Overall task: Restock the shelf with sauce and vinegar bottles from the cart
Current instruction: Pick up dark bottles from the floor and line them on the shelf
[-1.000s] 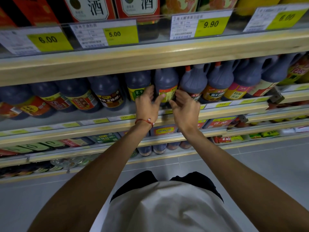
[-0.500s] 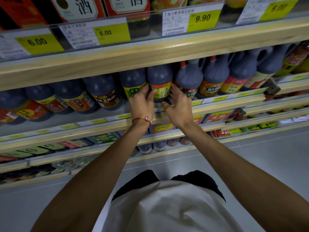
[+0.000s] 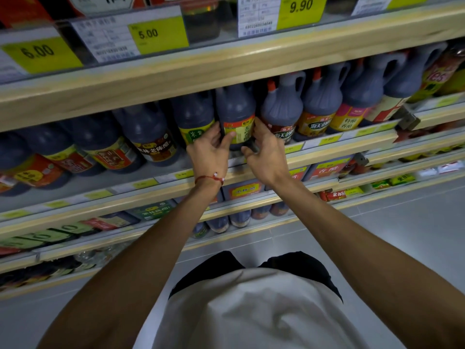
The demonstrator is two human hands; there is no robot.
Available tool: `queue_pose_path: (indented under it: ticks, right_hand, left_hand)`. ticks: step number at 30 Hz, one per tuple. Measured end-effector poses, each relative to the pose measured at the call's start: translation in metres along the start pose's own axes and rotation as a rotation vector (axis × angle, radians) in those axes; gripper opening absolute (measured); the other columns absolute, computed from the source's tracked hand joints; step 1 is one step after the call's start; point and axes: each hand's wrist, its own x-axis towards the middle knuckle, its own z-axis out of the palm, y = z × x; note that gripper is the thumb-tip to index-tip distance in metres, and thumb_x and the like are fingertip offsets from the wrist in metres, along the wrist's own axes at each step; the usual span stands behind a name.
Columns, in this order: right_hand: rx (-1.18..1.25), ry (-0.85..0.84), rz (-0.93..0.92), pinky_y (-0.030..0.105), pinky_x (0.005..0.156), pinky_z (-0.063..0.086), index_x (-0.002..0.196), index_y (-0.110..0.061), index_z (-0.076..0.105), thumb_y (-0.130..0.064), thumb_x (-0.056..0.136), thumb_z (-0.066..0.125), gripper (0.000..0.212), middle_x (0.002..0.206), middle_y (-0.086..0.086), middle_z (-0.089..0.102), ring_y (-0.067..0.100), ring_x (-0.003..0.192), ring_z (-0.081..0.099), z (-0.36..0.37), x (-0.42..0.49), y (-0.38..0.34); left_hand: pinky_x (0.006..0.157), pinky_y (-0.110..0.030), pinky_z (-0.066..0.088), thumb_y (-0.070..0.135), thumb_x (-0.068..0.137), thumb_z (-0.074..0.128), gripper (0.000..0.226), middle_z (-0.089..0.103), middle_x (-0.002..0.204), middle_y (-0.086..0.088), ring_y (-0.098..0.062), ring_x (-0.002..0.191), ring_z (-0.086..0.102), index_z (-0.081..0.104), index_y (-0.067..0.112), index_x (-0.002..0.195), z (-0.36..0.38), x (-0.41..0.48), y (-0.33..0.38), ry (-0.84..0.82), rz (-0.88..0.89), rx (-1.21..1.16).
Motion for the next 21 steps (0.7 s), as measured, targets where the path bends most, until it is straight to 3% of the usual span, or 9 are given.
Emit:
queue_pose_path:
  ticks: [3,8,11,13,15,18,20,21]
  right_hand:
    - [0.066,0.024,0.001,0.042,0.103,0.057,0.146,-0.024,0.052,-0.009,0.084,0.065,0.066,0.123,-0.003,0.074,0.016,0.119,0.068,-0.001,0.001,0.007]
    - [0.14,0.043,-0.017,0.027,0.104,0.054,0.146,-0.013,0.054,0.001,0.09,0.067,0.06,0.12,-0.01,0.07,-0.001,0.114,0.064,-0.003,-0.005,0.007]
    - [0.078,0.046,-0.029,0.034,0.103,0.056,0.146,-0.013,0.053,-0.004,0.089,0.069,0.06,0.125,0.001,0.073,0.012,0.117,0.068,-0.003,-0.006,0.006]
    - [-0.082,0.061,-0.071,0.044,0.093,0.06,0.147,-0.015,0.05,-0.012,0.089,0.068,0.06,0.115,0.008,0.076,0.027,0.107,0.072,-0.003,-0.003,0.005]
    - [-0.202,0.074,-0.085,0.038,0.082,0.059,0.149,-0.012,0.044,-0.014,0.089,0.07,0.066,0.105,0.012,0.076,0.035,0.095,0.071,0.002,-0.002,0.002]
    - [-0.149,0.092,-0.083,0.023,0.076,0.046,0.152,-0.009,0.04,-0.01,0.084,0.075,0.076,0.109,0.015,0.075,0.037,0.097,0.07,0.008,-0.001,-0.004]
    - [-0.093,0.09,-0.059,0.017,0.082,0.046,0.15,-0.012,0.045,-0.015,0.084,0.077,0.073,0.112,0.011,0.076,0.032,0.102,0.071,0.007,0.003,-0.003]
    - [-0.072,0.086,-0.053,0.022,0.09,0.052,0.148,-0.015,0.048,-0.021,0.084,0.077,0.071,0.114,0.007,0.076,0.028,0.105,0.072,0.006,0.005,-0.003]
  left_hand:
    - [0.096,-0.025,0.056,0.01,0.086,0.079,0.038,0.072,0.113,0.003,-0.003,0.106,0.071,0.072,0.002,0.122,-0.001,0.0,-0.002,0.005,0.038,-0.004]
    - [0.096,-0.028,0.057,0.011,0.084,0.082,0.036,0.074,0.109,0.007,-0.003,0.104,0.071,0.074,0.007,0.118,-0.006,-0.001,-0.002,-0.022,0.041,-0.03]
    - [0.095,-0.029,0.058,0.012,0.084,0.083,0.032,0.074,0.107,0.006,-0.004,0.101,0.073,0.075,0.007,0.115,-0.007,0.0,-0.001,-0.015,0.046,-0.029]
    - [0.095,-0.028,0.058,0.011,0.084,0.082,0.032,0.073,0.106,0.007,-0.001,0.1,0.072,0.075,0.004,0.115,-0.007,-0.001,-0.001,-0.003,0.038,-0.028]
    - [0.096,-0.028,0.057,0.01,0.085,0.08,0.034,0.072,0.108,0.009,0.002,0.102,0.07,0.073,0.004,0.119,-0.007,-0.001,-0.004,-0.007,0.035,-0.024]
    - [0.098,-0.02,0.053,0.007,0.088,0.077,0.04,0.071,0.118,0.004,0.009,0.105,0.066,0.068,0.002,0.127,-0.008,-0.001,-0.008,-0.025,0.036,-0.005]
    - [0.098,-0.017,0.051,0.004,0.088,0.076,0.042,0.069,0.12,0.004,0.011,0.105,0.065,0.067,0.002,0.129,-0.007,-0.001,-0.008,-0.037,0.036,-0.013]
    - [0.097,-0.017,0.051,0.002,0.087,0.076,0.042,0.069,0.118,0.006,0.012,0.104,0.064,0.067,0.003,0.128,-0.007,-0.002,-0.007,-0.038,0.03,-0.023]
